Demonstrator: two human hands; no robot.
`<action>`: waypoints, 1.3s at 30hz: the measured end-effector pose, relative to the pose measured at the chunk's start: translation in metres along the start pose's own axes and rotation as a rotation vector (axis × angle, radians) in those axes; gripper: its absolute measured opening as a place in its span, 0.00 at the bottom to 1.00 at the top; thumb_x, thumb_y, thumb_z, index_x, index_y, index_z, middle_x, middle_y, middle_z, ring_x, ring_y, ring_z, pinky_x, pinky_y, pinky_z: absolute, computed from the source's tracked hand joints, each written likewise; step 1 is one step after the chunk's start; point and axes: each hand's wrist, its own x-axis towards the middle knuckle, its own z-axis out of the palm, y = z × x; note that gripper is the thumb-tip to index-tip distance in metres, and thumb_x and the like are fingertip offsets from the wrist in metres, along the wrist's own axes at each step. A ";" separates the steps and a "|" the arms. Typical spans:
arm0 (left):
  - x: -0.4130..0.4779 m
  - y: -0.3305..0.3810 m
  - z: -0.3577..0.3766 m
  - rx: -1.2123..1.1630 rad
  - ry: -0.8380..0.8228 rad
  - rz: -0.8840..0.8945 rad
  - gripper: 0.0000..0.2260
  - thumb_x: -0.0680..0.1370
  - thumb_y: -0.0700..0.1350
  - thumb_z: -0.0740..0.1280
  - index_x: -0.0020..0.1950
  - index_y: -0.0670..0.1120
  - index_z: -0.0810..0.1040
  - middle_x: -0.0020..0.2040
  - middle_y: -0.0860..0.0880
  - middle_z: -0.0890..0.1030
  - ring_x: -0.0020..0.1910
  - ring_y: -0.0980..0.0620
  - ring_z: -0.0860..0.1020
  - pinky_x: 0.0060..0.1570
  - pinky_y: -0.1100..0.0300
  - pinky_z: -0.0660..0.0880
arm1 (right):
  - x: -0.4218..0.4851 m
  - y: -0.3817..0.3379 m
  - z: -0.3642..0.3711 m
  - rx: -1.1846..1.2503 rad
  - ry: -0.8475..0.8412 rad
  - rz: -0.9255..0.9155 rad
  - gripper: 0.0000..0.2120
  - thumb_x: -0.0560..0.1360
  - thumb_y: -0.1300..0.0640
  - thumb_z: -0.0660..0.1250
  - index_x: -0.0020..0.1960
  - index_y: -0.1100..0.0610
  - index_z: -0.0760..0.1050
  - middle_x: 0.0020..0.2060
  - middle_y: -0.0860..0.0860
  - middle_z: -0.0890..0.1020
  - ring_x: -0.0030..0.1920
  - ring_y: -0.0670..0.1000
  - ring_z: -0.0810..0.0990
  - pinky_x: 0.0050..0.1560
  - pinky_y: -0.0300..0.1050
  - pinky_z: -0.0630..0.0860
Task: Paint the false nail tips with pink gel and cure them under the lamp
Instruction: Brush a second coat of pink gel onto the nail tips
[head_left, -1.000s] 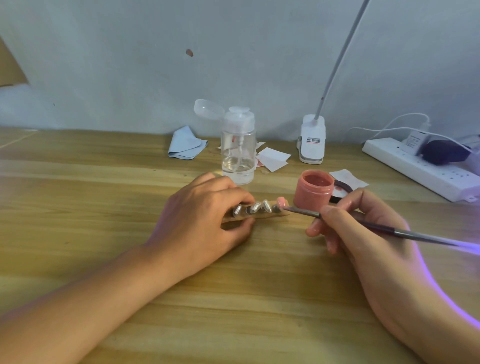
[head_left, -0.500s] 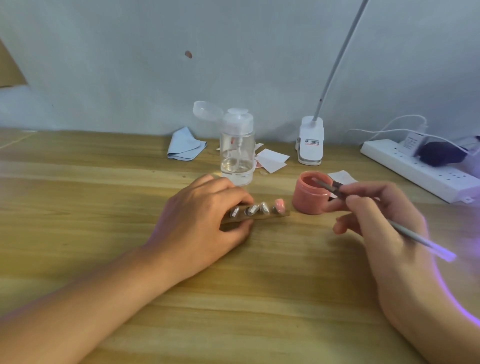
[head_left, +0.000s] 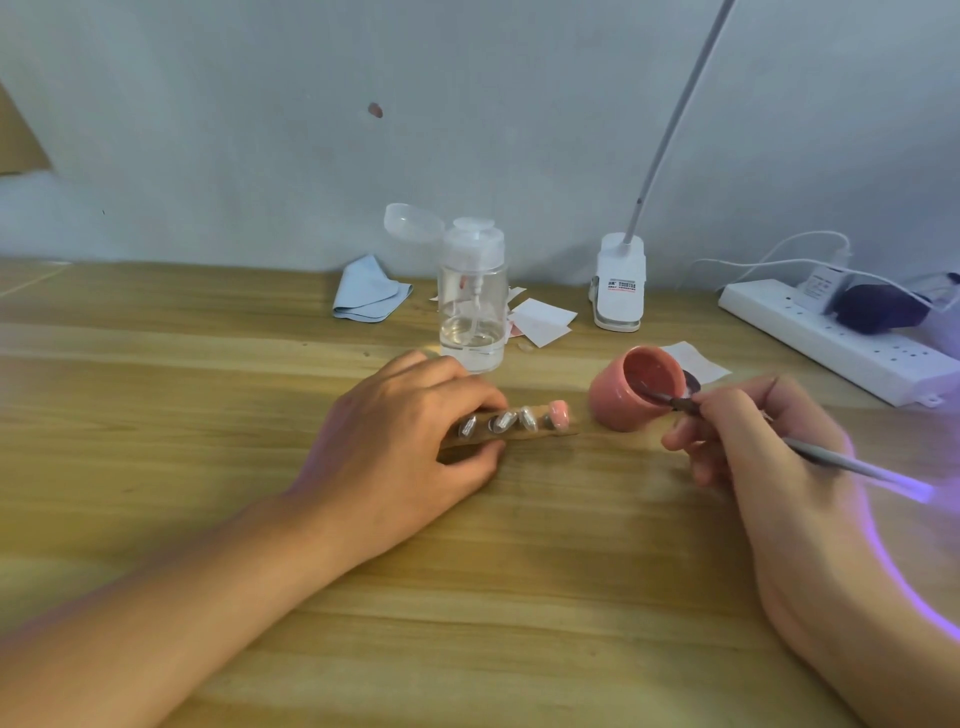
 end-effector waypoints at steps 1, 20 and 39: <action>0.000 0.000 0.000 -0.002 0.002 0.001 0.09 0.71 0.55 0.69 0.50 0.58 0.81 0.44 0.61 0.78 0.44 0.63 0.67 0.39 0.62 0.69 | -0.001 0.000 0.001 -0.004 -0.008 -0.008 0.03 0.74 0.60 0.64 0.41 0.58 0.73 0.32 0.51 0.83 0.28 0.47 0.70 0.35 0.46 0.68; -0.001 -0.001 0.000 0.012 -0.005 0.006 0.09 0.72 0.55 0.70 0.52 0.58 0.81 0.45 0.61 0.79 0.44 0.63 0.66 0.40 0.63 0.68 | -0.002 -0.001 0.003 0.031 -0.045 -0.083 0.05 0.78 0.61 0.61 0.44 0.54 0.74 0.35 0.51 0.85 0.30 0.49 0.76 0.38 0.46 0.74; 0.000 -0.001 0.000 -0.020 -0.025 -0.005 0.09 0.73 0.55 0.71 0.52 0.59 0.80 0.45 0.60 0.78 0.45 0.63 0.67 0.40 0.60 0.70 | -0.024 -0.020 0.009 -0.280 -0.285 -0.287 0.05 0.66 0.55 0.65 0.40 0.53 0.71 0.31 0.53 0.84 0.34 0.53 0.80 0.40 0.58 0.78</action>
